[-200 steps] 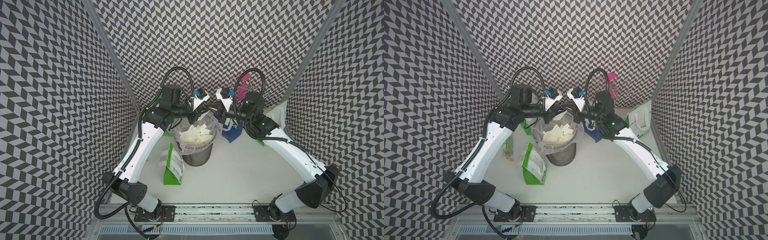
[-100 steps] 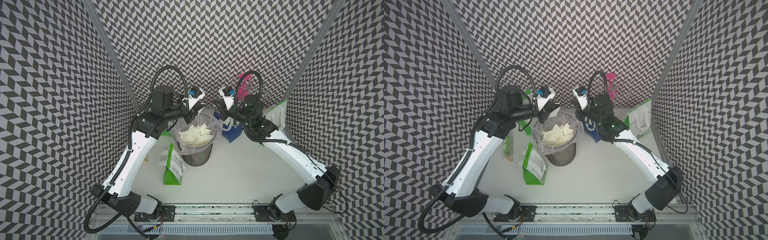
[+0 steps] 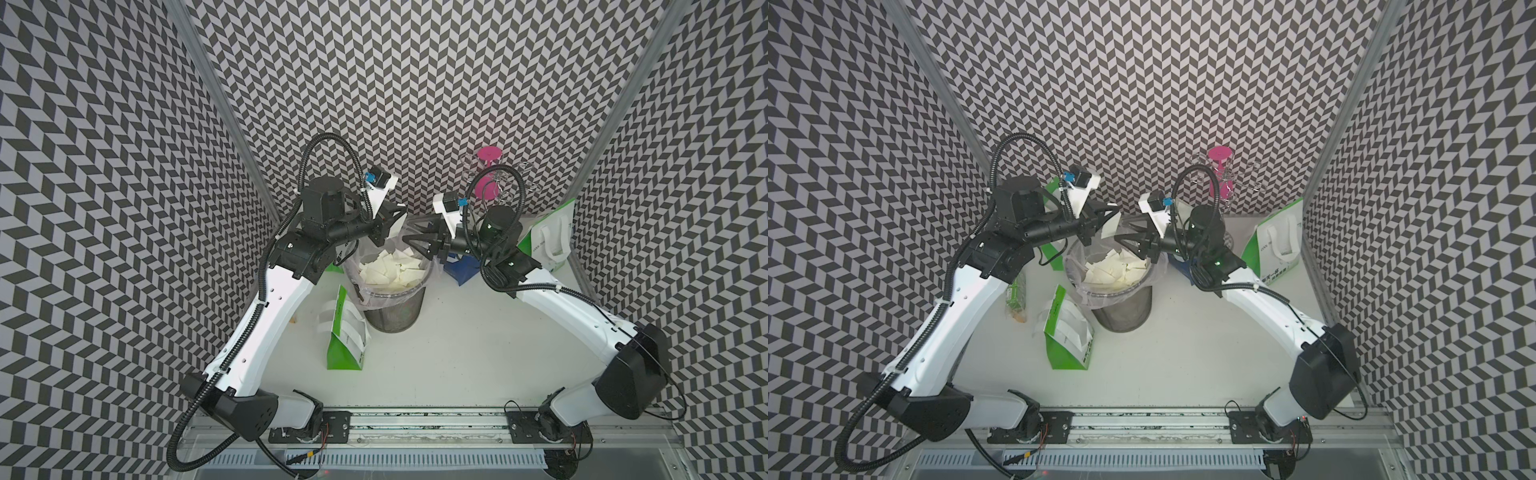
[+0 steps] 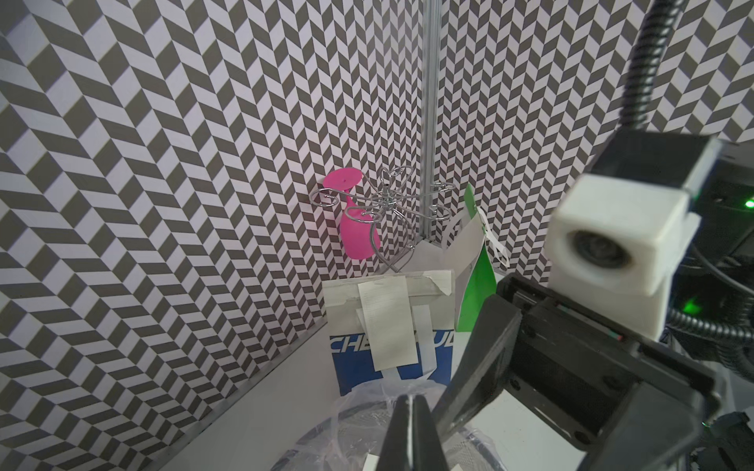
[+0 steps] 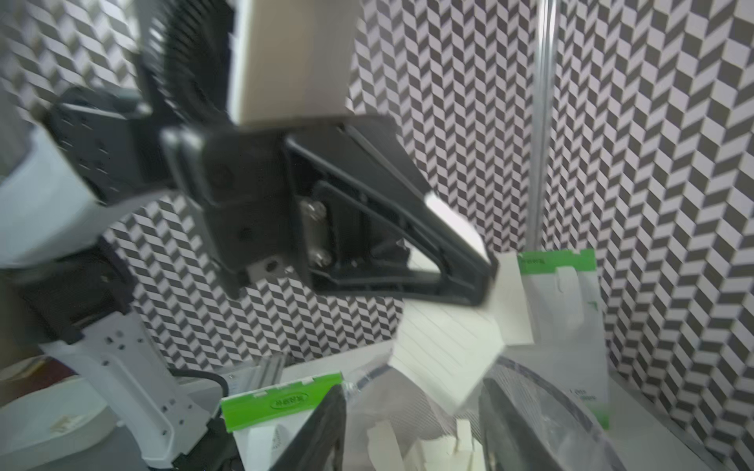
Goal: Shred takeout receipts and throw away
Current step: Place the takeout receipt in the trash bin, then shred the takeout receipt.
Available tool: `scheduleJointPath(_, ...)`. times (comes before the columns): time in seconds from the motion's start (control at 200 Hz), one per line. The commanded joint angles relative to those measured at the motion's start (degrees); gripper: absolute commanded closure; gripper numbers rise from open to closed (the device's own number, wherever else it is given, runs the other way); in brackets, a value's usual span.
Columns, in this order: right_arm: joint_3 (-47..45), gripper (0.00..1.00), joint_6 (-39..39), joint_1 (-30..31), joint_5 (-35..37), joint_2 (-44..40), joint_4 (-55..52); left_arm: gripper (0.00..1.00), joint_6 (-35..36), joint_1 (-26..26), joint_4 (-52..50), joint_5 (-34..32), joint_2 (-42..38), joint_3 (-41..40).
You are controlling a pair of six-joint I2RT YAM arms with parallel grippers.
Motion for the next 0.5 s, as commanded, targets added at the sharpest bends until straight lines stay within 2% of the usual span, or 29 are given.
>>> scheduleJointPath(0.0, 1.77, 0.44, 5.97, 0.32, -5.55, 1.97, 9.86, 1.0, -2.87, 0.58, 5.03, 4.2, -1.9, -0.97)
scheduleJointPath(0.32, 3.01, 0.41, 12.25, 0.32, -9.3, 5.92, 14.97, 1.0, -11.25, 4.19, 20.22, 15.35, -5.77, -8.18)
scheduleJointPath(0.426, 2.62, 0.36, 11.28, -0.26, -6.74, 5.15, 14.19, 1.0, -11.53, 4.49, 20.28, 16.67, -6.24, -8.4)
scheduleJointPath(0.496, 2.68, 0.34, 13.22, -0.47, -7.5, 5.34, 16.81, 1.0, -12.05, 4.84, 20.75, 17.89, -6.53, -9.24)
